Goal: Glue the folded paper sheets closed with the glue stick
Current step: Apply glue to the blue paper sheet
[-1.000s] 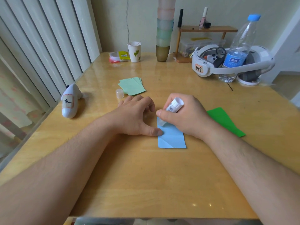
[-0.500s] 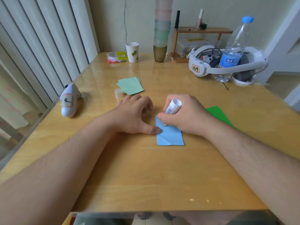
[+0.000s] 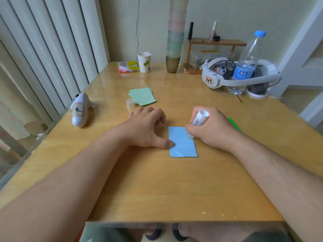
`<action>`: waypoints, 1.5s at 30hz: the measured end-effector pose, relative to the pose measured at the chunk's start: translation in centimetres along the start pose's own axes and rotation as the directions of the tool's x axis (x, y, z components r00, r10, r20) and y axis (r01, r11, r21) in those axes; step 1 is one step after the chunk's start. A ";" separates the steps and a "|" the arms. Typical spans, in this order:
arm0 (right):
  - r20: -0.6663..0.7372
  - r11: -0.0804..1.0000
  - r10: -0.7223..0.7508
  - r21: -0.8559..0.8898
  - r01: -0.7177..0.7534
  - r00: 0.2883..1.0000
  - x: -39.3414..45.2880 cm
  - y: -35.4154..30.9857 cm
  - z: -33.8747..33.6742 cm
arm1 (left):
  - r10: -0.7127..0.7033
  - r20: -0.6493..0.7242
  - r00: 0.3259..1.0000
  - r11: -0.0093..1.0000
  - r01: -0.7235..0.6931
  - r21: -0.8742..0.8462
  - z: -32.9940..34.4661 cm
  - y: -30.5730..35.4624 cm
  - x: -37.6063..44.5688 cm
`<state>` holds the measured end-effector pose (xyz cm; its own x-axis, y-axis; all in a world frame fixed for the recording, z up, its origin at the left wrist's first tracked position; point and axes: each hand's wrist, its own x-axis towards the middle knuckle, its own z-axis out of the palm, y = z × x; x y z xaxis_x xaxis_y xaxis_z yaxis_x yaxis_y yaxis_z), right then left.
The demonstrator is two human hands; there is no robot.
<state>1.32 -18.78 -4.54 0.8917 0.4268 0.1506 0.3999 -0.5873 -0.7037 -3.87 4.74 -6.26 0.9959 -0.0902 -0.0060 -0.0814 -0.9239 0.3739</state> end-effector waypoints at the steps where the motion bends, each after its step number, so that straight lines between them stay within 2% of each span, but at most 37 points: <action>1: 0.002 1.000 0.002 -0.010 -0.002 1.000 0.0 0.0 -0.1 | -0.001 0.000 1.000 1.000 0.001 0.001 0.0 0.0 0.0; 5: 0.004 0.999 0.029 -0.024 -0.029 1.000 0.6 0.3 -0.4 | 0.002 -0.006 1.000 1.000 -0.002 0.010 0.0 0.0 0.1; 8: -0.081 0.993 0.040 0.118 -0.030 0.996 1.0 0.2 -0.8 | 0.012 -0.003 1.000 1.000 -0.012 0.018 -0.1 0.0 0.1; 10: -0.107 0.989 0.013 0.150 0.003 0.994 1.1 -0.3 -0.6 | 0.010 0.006 1.000 1.000 -0.010 0.018 -0.1 -0.1 0.1; 14: -0.067 0.994 -0.052 0.098 0.058 0.996 1.1 -1.4 1.1 | -0.004 -0.003 1.000 0.999 0.004 0.043 0.2 0.0 0.2; 24: -0.056 0.991 -0.060 0.114 0.066 0.997 0.6 -1.4 3.3 | -0.011 -0.020 1.000 0.999 0.012 0.042 0.3 0.1 0.2; 45: -0.068 1.000 -0.023 0.010 0.024 0.997 -0.5 0.8 0.4 | -0.023 0.003 1.000 0.999 0.023 0.032 0.1 0.3 -0.1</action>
<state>1.15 -19.18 -5.41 0.8944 0.3929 0.2136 0.4191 -0.5699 -0.7068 -3.99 4.38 -6.24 0.9974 -0.0699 -0.0171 -0.0598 -0.9371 0.3439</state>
